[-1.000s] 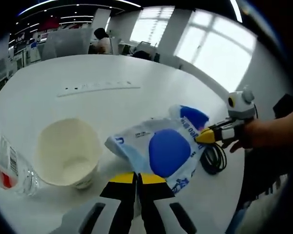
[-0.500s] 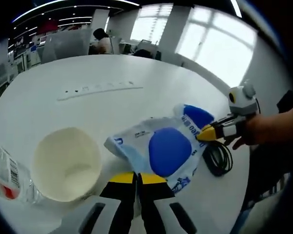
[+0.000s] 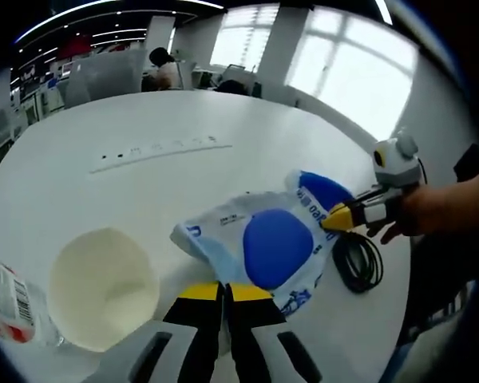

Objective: Arrange the tabletop items into an orderly group along one side of the table until the central work area is clear of visible clutter.

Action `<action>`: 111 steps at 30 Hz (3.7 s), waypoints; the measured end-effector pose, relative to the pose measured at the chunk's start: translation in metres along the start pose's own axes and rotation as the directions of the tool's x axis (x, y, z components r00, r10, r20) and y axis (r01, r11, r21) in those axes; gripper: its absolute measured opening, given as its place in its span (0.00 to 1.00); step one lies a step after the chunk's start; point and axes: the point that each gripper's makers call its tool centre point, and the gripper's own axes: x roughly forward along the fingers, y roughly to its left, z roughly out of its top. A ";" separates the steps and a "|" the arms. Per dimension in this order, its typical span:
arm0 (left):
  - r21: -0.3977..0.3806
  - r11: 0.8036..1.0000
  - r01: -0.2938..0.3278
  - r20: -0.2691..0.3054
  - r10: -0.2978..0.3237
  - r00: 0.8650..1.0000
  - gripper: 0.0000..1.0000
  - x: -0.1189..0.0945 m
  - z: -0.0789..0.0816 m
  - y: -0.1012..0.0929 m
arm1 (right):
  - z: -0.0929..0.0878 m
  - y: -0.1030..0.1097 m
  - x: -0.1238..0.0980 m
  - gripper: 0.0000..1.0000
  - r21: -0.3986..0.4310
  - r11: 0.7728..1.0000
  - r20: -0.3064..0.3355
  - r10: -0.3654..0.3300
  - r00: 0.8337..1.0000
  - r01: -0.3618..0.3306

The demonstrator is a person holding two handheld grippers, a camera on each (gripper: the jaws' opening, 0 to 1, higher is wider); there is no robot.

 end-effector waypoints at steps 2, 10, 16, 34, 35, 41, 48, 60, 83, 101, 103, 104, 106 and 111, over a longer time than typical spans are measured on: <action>0.001 1.000 -0.001 -0.001 0.001 1.000 0.00 0.000 0.001 0.000 | 0.000 0.001 0.000 0.00 -0.002 1.000 0.001 0.000 1.000 0.000; 0.013 1.000 -0.009 -0.008 0.009 1.000 0.00 0.001 0.002 0.006 | 0.002 0.003 0.001 0.00 -0.007 1.000 -0.004 0.001 1.000 -0.001; 0.019 1.000 -0.016 -0.015 0.016 1.000 0.00 0.002 0.000 0.008 | 0.002 0.005 0.000 0.00 -0.012 1.000 -0.009 0.001 1.000 -0.001; 0.045 0.999 -0.030 -0.041 0.032 0.999 0.00 0.005 -0.004 0.012 | 0.004 0.007 0.005 0.00 -0.018 1.000 -0.018 0.003 1.000 -0.003; 0.053 0.998 -0.030 -0.042 0.032 0.999 0.00 0.006 -0.003 0.012 | 0.005 0.007 0.006 0.00 -0.013 1.000 -0.018 0.002 1.000 -0.002; 0.066 0.997 -0.034 -0.050 0.037 0.998 0.00 0.006 -0.003 0.013 | 0.006 0.005 0.009 0.00 -0.015 1.000 -0.021 0.002 1.000 -0.003; 0.067 0.997 -0.034 -0.056 0.038 0.998 0.01 0.007 -0.002 0.016 | 0.005 0.004 0.010 0.00 -0.017 1.000 -0.025 0.005 1.000 -0.005; 0.091 0.995 -0.031 -0.072 0.038 0.997 0.01 0.009 -0.003 0.017 | 0.007 0.003 0.012 0.00 -0.016 1.000 -0.027 0.003 1.000 -0.004; 0.096 0.995 -0.034 -0.086 0.042 0.995 0.03 0.014 -0.003 0.018 | 0.008 0.001 0.014 0.00 -0.017 1.000 -0.034 -0.006 0.999 0.006; 0.118 0.992 -0.039 -0.091 0.050 0.995 0.06 0.015 -0.007 0.018 | 0.011 -0.007 0.019 0.02 -0.014 1.000 -0.025 -0.023 0.999 0.023; 0.120 0.992 -0.040 -0.088 0.050 0.995 0.06 0.015 -0.005 0.019 | 0.012 -0.007 0.019 0.02 -0.025 0.999 -0.021 -0.025 0.999 0.025; 0.120 0.992 -0.039 -0.088 0.050 0.995 0.06 0.015 -0.005 0.018 | 0.012 -0.007 0.019 0.03 -0.021 0.999 -0.023 -0.027 0.999 0.026; 0.124 0.991 -0.038 -0.087 0.049 0.995 0.06 0.015 -0.005 0.018 | 0.012 -0.007 0.019 0.03 -0.016 0.999 -0.024 -0.029 0.999 0.028; 0.132 0.991 -0.038 -0.086 0.050 0.995 0.06 0.015 -0.003 0.018 | 0.012 -0.005 0.019 0.03 -0.025 0.999 -0.026 -0.025 0.999 0.024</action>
